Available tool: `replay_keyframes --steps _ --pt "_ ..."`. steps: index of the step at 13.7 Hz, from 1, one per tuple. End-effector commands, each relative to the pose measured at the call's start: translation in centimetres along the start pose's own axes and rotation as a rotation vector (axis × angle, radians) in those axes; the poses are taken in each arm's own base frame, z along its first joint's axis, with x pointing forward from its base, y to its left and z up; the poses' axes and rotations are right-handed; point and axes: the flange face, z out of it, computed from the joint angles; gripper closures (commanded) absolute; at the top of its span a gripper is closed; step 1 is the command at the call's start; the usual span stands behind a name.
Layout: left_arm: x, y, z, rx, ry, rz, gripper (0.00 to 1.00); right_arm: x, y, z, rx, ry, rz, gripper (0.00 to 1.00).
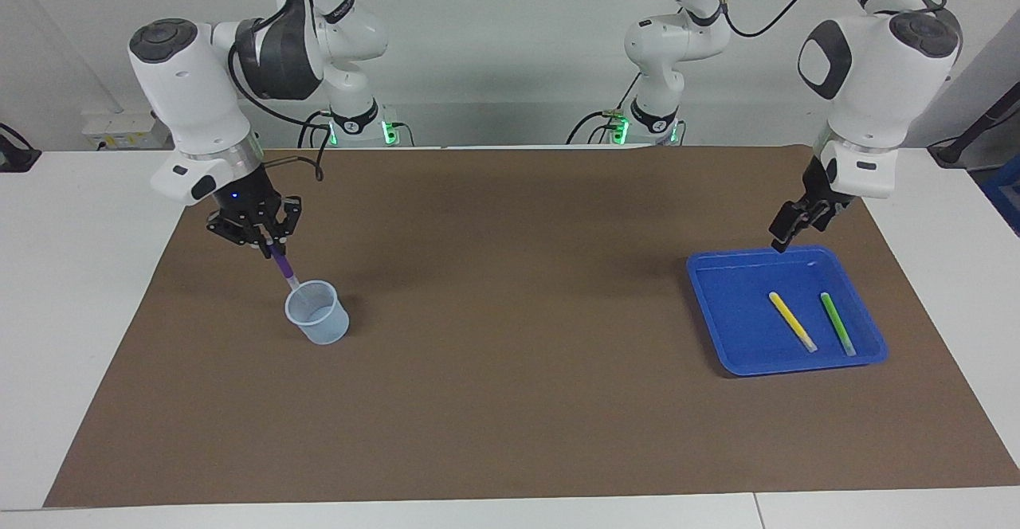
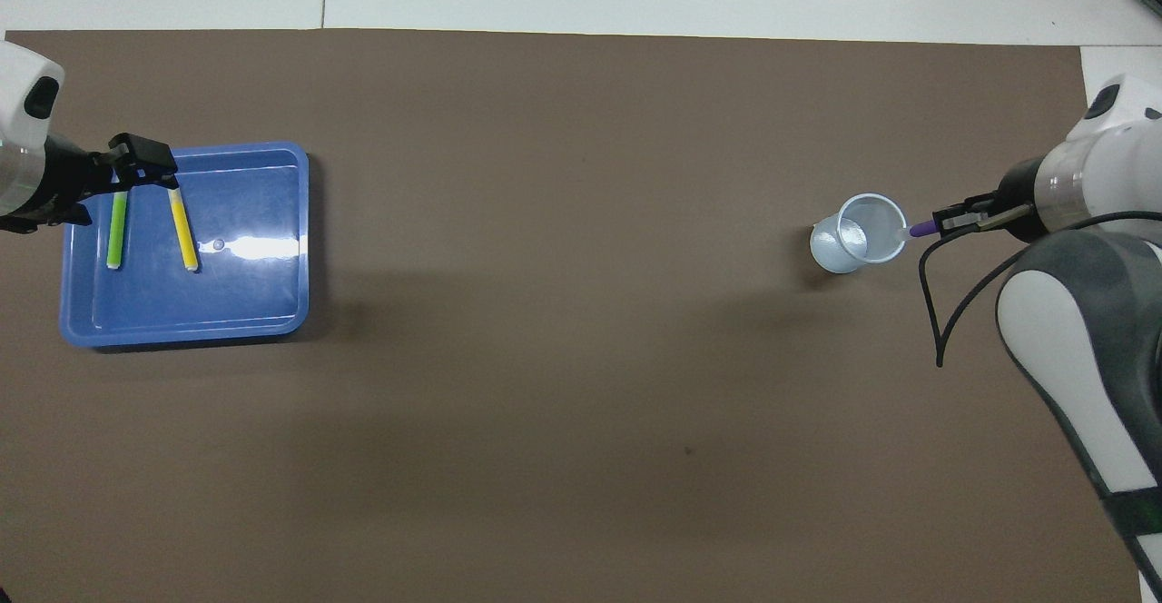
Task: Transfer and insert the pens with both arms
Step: 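Insert the purple pen into the cup while the left gripper returns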
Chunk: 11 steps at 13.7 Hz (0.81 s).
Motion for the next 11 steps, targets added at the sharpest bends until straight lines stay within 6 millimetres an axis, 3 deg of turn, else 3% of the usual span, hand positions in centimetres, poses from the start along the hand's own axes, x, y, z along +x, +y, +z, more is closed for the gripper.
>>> replay_keyframes --steps 1,6,8,10,11 --pt "2.3 -2.3 3.5 0.006 0.032 0.084 0.00 1.8 0.7 0.5 -0.023 0.005 -0.029 1.00" --pt "4.8 -4.6 9.3 0.096 0.013 0.300 0.00 2.6 0.5 2.6 -0.009 0.016 -0.010 1.00" --pt "5.1 -4.5 12.1 0.058 0.001 0.280 0.00 2.7 0.1 3.3 -0.003 0.006 0.015 1.00" --pt "5.6 -6.6 14.8 0.020 -0.008 0.221 0.00 2.6 -0.2 3.9 0.000 -0.004 0.030 1.00" --pt "5.6 -6.7 15.7 0.017 -0.008 0.218 0.00 2.5 -0.3 4.5 0.002 -0.012 0.029 1.00"
